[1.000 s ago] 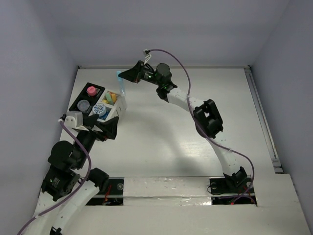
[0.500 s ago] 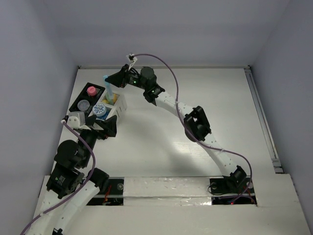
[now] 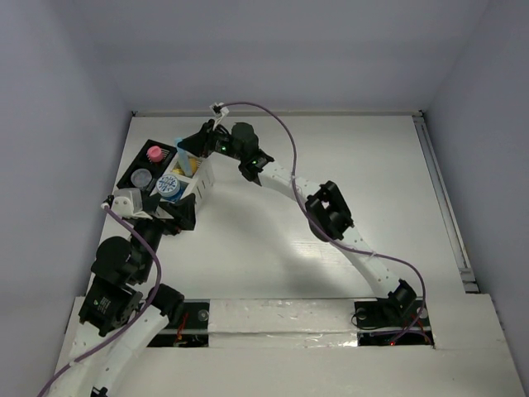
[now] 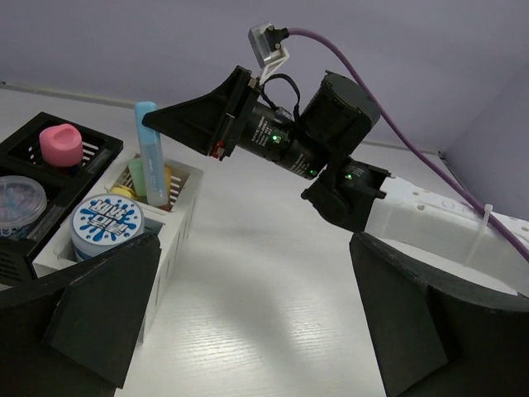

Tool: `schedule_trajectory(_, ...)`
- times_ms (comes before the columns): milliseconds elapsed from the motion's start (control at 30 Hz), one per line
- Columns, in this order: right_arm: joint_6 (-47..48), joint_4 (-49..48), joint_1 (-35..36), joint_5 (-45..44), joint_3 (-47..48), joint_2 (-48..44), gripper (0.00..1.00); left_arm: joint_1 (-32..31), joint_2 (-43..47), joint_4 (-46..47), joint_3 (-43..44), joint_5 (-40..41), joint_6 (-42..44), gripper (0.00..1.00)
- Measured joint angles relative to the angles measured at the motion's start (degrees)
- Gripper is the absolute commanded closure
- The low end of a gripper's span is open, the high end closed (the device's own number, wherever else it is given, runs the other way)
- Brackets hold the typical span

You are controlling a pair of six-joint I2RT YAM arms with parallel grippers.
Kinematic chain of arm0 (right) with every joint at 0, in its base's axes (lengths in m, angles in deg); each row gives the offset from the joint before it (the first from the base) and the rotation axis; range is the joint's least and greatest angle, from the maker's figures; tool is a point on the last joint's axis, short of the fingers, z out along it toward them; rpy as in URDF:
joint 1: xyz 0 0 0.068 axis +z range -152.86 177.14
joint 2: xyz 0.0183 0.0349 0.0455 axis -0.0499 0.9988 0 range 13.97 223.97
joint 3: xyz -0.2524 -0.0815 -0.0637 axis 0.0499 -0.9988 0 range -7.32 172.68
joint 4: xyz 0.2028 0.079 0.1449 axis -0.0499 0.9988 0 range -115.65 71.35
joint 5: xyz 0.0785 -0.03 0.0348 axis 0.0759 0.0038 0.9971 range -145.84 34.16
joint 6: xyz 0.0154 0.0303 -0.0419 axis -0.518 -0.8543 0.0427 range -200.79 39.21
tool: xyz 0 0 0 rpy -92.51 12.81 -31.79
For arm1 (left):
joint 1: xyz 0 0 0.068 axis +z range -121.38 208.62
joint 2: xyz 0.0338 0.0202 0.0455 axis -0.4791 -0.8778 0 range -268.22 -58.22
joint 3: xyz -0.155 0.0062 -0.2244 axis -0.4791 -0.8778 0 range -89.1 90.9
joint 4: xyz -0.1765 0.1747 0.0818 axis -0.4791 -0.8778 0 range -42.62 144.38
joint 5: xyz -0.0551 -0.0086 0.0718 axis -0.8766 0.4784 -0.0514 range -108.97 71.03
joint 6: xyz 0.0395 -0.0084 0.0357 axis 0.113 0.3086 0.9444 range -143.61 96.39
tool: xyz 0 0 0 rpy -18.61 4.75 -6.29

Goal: Sort the stationery into containers
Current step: Place the pen in the storage box, then reset both arms

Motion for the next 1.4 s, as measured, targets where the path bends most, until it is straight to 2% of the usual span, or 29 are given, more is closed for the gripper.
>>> schedule_trajectory(33,0.2,-0.4,0.0,0.0,-0.3,0.0,0.92,0.1,0.0,0.0,0.0,0.0,0.0,0.01)
schedule_trajectory(67,0.4,-0.9,0.0,0.0,-1.0,-0.1,0.79,0.2,0.0,0.0,0.0,0.0,0.0,0.01)
schedule_trajectory(133,0.6,-1.8,0.0,0.0,-3.4,-0.2,0.60,0.2,0.0,0.0,-0.1,0.1,0.0,0.01)
schedule_trajectory(167,0.7,-1.9,0.0,0.0,-4.7,-0.2,0.46,0.2,0.0,0.0,-0.1,0.2,0.0,0.01)
schedule_trajectory(233,1.4,-2.5,0.0,0.0,-7.1,-0.3,0.35,0.2,0.1,0.0,-0.2,0.3,0.0,0.01)
schedule_trajectory(267,1.7,-2.4,0.0,-0.1,-8.1,-0.5,0.23,0.2,0.2,0.0,-0.3,0.4,0.0,0.01)
schedule_trajectory(333,2.1,-2.3,-0.1,0.0,-10.0,-1.3,0.17,0.2,0.7,0.0,-0.3,0.7,0.0,0.01)
schedule_trajectory(367,2.2,-2.3,-0.1,0.1,-11.4,-2.1,0.10,0.2,0.9,0.0,-0.3,0.8,0.0,0.01)
schedule_trajectory(500,2.6,-1.8,0.0,0.5,-15.4,-6.4,0.00,0.2,1.5,0.1,-0.3,1.7,-0.1,0.01)
schedule_trajectory(667,3.7,-1.5,0.0,1.1,-18.1,-14.7,0.00,0.7,1.4,0.5,-0.3,2.4,-0.5,0.01)
schedule_trajectory(767,4.8,-1.5,0.0,1.0,-23.2,-22.1,0.00,0.7,0.6,0.5,-0.1,2.6,-1.6,0.01)
schedule_trajectory(967,9.0,-2.2,0.0,-5.0,-43.9,-41.5,0.00,0.8,-3.9,0.8,3.3,0.5,-3.7,0.01)
schedule_trajectory(1067,11.8,0.6,0.0,-12.8,-54.9,-55.2,0.00,0.8,-5.7,2.2,4.7,-1.6,-4.9,0.01)
schedule_trajectory(1200,15.1,5.5,-0.3,-28.5,-69.0,-72.4,0.00,0.8,-7.4,4.5,5.8,-4.8,-6.1,0.01)
schedule_trajectory(1400,20.0,4.2,-0.9,-48.3,-89.3,-100.9,0.00,0.8,-8.3,8.8,7.5,-7.5,-7.0,0.01)
